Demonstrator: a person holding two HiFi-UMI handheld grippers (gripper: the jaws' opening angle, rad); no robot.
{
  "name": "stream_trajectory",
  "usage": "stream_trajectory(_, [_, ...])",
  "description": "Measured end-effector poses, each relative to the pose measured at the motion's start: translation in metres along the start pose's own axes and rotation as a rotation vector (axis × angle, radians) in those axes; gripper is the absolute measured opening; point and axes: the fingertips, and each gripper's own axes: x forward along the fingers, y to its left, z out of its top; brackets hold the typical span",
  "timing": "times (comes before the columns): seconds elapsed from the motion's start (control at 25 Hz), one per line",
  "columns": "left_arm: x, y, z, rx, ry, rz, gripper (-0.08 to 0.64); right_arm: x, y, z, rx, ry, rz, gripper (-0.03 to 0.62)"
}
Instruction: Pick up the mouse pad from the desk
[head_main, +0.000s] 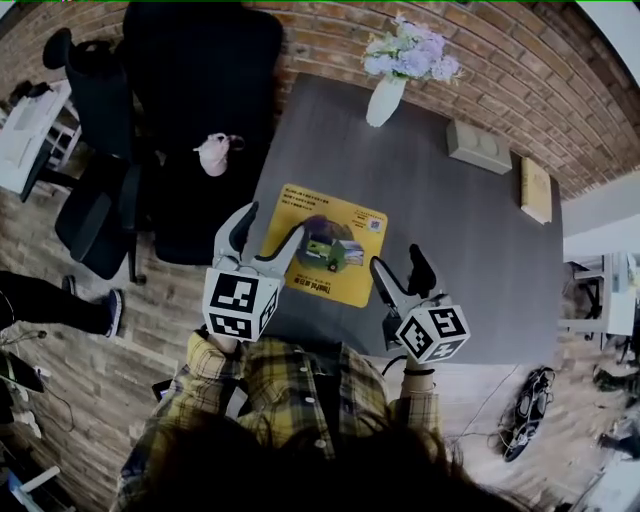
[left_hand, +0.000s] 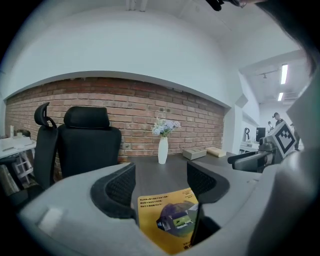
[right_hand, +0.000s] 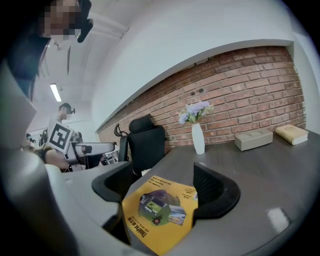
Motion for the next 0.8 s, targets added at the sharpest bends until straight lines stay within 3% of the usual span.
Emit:
stream_trajectory(0.36, [0.024,0.001,-0.005,0.020,0.052,-0.104,0.316,0.005,0.002,-0.007,0.050,0.017,-0.073,0.356])
stream_trajectory(0.8, [0.040,-0.001,-0.021,0.029,0.104,-0.156,0.316,0.008,-0.003,-0.017,0.086,0.034,-0.118,0.356])
